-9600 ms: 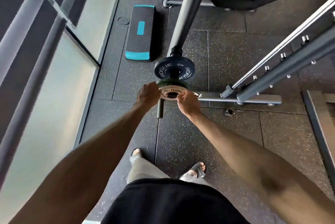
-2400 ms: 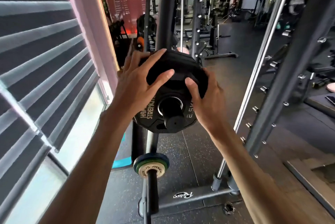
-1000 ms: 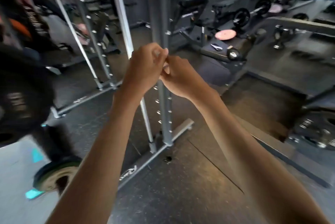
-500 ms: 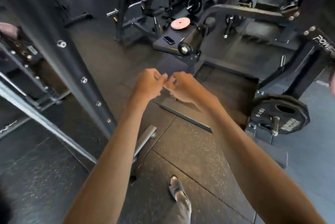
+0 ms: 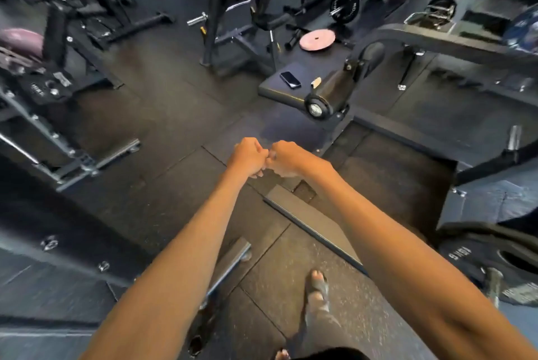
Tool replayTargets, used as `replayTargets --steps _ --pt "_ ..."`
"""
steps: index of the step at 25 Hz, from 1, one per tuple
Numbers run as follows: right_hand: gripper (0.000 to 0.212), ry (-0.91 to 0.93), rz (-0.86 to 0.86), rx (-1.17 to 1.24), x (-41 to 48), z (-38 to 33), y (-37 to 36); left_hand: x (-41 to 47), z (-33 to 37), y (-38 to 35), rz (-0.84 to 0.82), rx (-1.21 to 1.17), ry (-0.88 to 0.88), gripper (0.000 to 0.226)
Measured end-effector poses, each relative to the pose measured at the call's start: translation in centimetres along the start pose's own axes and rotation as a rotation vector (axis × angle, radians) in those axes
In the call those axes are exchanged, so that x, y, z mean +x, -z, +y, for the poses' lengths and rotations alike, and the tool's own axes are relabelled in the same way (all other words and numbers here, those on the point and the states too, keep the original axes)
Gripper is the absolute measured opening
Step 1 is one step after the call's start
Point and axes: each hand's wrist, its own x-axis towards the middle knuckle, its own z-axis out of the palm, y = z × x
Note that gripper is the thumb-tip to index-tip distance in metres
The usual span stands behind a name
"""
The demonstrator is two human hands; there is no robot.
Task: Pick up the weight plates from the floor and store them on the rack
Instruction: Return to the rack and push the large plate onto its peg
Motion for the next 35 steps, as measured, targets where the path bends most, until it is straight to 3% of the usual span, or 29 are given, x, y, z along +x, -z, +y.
replayTargets --steps 7,16,20,25,35 --pt "0.04 0.145 -0.242 -0.03 22.9 2.1 2.2 18.4 -2.1 3.7 0.128 0.1 0.249 0.015" --pt "0.045 0.402 -0.434 -0.155 46.1 -3.4 5.7 35.3 -6.7 11.2 0.031 0.244 0.548 0.025" --pt "0.049 0.477 -0.462 -0.245 59.0 -6.2 4.5 45.8 -10.7 14.9 0.005 0.205 0.59 0.027" --pt "0.032 0.46 -0.513 -0.313 77.3 -12.3 4.9 61.4 -14.8 22.5 -0.039 0.13 0.6 0.023" --pt "0.037 0.598 -0.551 -0.26 110.1 -29.6 9.7 90.7 -21.6 44.3 0.144 0.012 0.595 0.017"
